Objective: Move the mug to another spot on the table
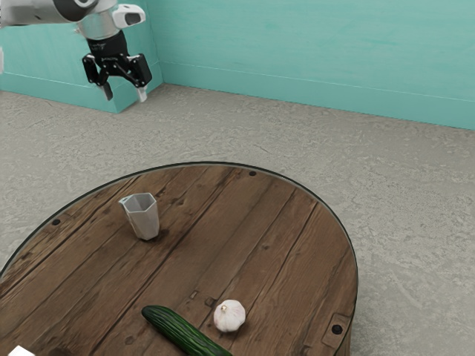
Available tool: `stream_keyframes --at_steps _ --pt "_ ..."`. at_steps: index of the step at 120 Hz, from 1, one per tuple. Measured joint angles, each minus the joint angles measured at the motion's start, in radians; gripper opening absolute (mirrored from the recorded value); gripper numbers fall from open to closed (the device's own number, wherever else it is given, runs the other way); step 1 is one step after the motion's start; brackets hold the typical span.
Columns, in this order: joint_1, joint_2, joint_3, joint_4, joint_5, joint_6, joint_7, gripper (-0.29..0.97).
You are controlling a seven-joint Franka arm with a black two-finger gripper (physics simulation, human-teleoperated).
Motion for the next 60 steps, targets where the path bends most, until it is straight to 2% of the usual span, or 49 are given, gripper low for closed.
stream_keyframes --at_steps 39,49,60 --pt "-0.018 -0.012 0.007 0.006 0.032 0.001 0.048 0.66" --pt "-0.018 -0.012 0.009 0.005 0.074 0.002 0.121 0.66" --pt "-0.024 -0.012 0.008 -0.013 0.106 0.0 0.276 0.66"
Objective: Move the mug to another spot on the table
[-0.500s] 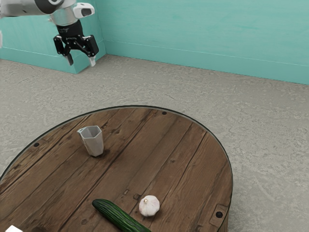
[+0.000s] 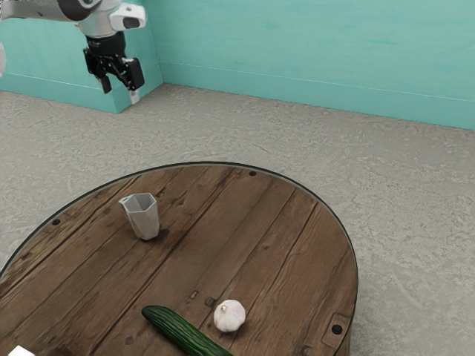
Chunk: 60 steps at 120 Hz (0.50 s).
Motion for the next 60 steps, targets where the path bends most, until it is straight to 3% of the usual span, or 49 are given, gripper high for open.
stream_keyframes --at_steps 21,37,60 --pt "0.008 -0.069 0.092 -0.147 -0.011 -0.001 0.326 0.66" --pt "0.011 -0.199 0.128 -0.371 0.002 0.098 0.514 0.66" --pt "0.026 -0.215 0.146 -0.494 0.038 0.263 0.741 0.66"
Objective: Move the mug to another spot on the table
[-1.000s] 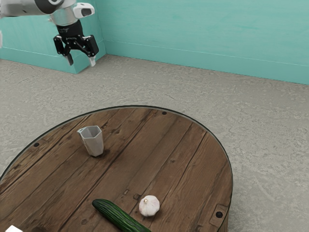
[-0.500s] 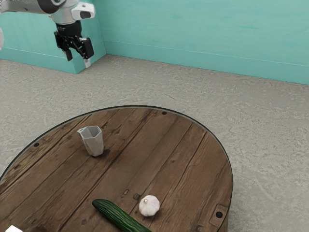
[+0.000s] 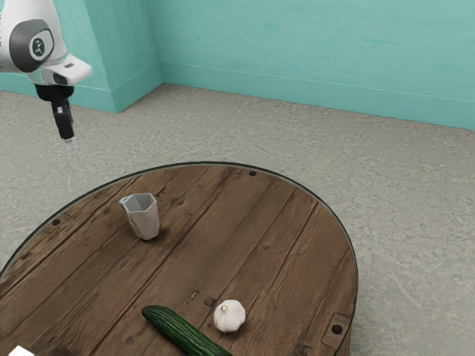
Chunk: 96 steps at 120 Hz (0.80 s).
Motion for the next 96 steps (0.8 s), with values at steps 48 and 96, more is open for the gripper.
stream_keyframes --at_steps 48,96 --pt "0.048 0.205 -0.01 -0.081 -0.121 0.326 0.427 0.66" --pt "0.053 0.357 -0.04 -0.091 -0.224 0.467 0.728 0.66"
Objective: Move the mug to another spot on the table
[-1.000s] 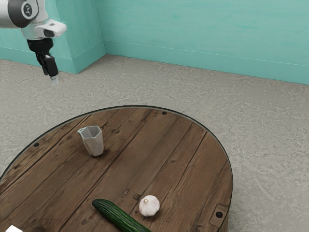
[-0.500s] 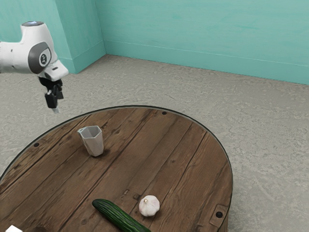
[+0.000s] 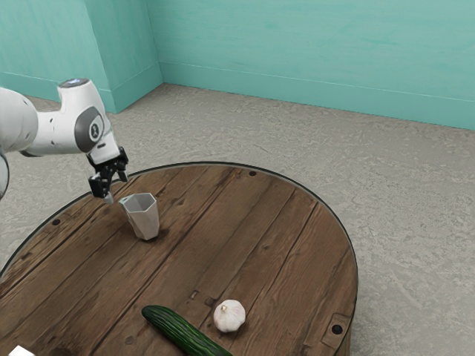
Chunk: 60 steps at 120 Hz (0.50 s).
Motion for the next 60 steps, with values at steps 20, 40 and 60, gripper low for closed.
stream_keyframes --at_steps 20,40,60 --pt "0.004 0.042 -0.005 0.003 -0.005 0.031 0.085 0.66" --pt "0.004 0.063 -0.018 0.01 -0.015 0.058 0.151 0.66" --pt "0.016 0.113 -0.04 0.053 -0.029 0.069 0.199 0.66"
